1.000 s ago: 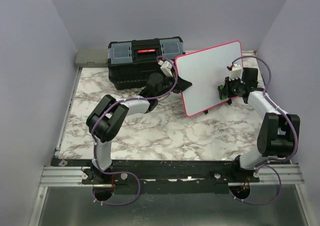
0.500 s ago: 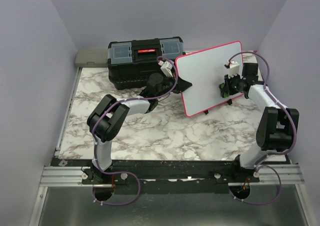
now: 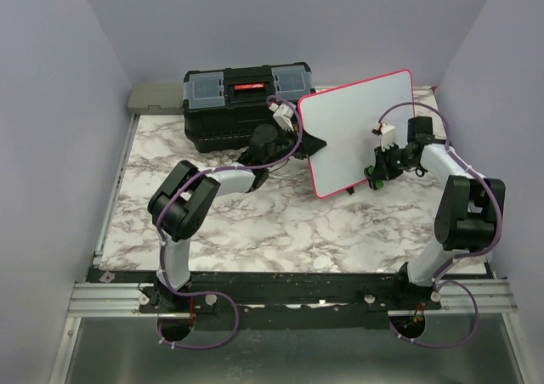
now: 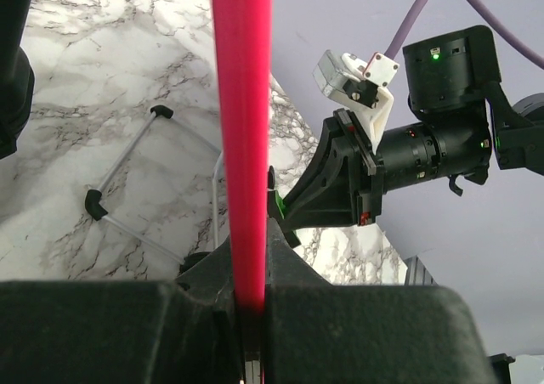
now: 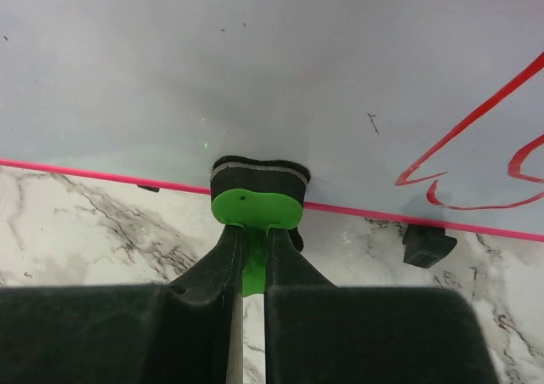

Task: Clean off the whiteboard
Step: Erase the whiteboard at the whiteboard stand.

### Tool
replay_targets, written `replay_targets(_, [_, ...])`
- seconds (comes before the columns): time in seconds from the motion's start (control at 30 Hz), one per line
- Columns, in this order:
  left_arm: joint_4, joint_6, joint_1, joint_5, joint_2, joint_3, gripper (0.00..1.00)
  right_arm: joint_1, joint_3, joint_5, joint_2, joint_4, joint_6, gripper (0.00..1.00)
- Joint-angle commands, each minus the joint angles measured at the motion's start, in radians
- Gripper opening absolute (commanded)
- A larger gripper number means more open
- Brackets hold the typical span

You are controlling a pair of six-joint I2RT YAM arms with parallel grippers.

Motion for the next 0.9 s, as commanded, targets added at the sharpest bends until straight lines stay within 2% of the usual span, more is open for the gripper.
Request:
replay_targets(0.0, [0.144,-0.06,-0.024,0.092,-0.014,0.041,0.0,0.017,-0.018,-0.054,-0.001,0.057,0.099,0.01])
replay_targets(0.13, [0.143,-0.056,-0.024,0.092,-0.023,0.032,0.0,0.016,-0.03,0.107,-0.051,0.248,0.269,0.01])
replay_targets(0.3, [0.144,-0.053,-0.023,0.097,-0.024,0.023,0.0,0.013,-0.052,0.241,-0.101,0.398,0.374,0.01])
replay_targets(0.53, [0.15,-0.062,-0.022,0.101,-0.014,0.028,0.0,-0.017,-0.034,0.344,-0.063,0.455,0.412,0.01])
replay_targets(0.7, [0.149,-0.058,-0.022,0.099,-0.018,0.027,0.0,-0.03,0.004,0.279,0.013,0.363,0.361,0.01])
replay_targets(0.87, [0.154,-0.065,-0.021,0.099,-0.01,0.032,0.0,-0.029,0.046,0.028,0.057,0.11,0.124,0.01])
